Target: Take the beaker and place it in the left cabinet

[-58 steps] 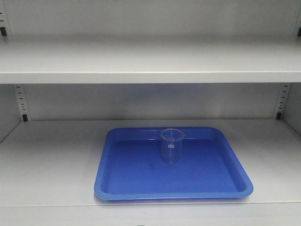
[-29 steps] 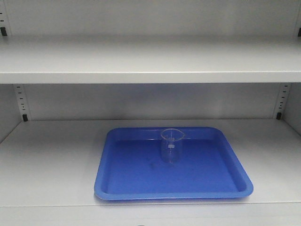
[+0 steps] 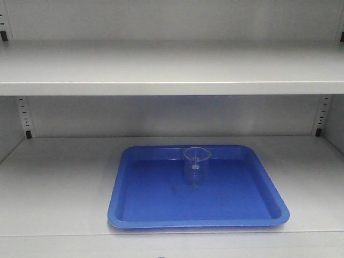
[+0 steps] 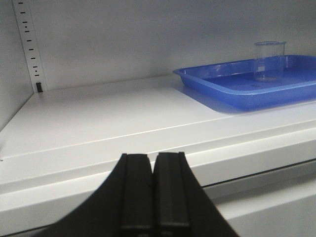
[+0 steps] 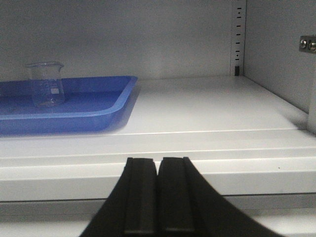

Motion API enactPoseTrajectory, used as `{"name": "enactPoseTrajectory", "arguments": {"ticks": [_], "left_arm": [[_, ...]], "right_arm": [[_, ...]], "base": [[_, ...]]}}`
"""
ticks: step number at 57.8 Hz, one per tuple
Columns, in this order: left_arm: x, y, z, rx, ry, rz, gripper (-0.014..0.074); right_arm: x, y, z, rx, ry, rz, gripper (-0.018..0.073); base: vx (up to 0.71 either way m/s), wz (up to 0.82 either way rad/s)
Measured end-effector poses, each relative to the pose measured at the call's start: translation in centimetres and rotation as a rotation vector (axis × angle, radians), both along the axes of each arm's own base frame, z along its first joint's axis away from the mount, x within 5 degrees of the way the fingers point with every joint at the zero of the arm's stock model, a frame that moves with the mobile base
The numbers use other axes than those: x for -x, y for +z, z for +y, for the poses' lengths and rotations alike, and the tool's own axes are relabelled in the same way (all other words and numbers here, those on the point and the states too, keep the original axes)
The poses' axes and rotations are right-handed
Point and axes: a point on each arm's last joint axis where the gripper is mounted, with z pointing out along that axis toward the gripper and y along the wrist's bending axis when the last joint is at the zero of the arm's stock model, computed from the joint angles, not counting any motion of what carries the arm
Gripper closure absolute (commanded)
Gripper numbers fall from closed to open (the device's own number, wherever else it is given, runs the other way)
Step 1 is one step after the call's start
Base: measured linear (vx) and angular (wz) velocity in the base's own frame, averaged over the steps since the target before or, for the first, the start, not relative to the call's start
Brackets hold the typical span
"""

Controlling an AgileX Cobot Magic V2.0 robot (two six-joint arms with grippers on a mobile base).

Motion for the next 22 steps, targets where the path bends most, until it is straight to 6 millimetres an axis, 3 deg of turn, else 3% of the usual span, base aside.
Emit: {"name": "enactPoseTrajectory", "arguments": {"ticks": [22], "left_arm": [[0.0,0.0,0.0,0.0,0.0,0.0,0.0595]], "right_arm": [[0.0,0.01,0.0,0.0,0.0,-0.001,0.0565]], "base": [[0.0,0.0]]}}
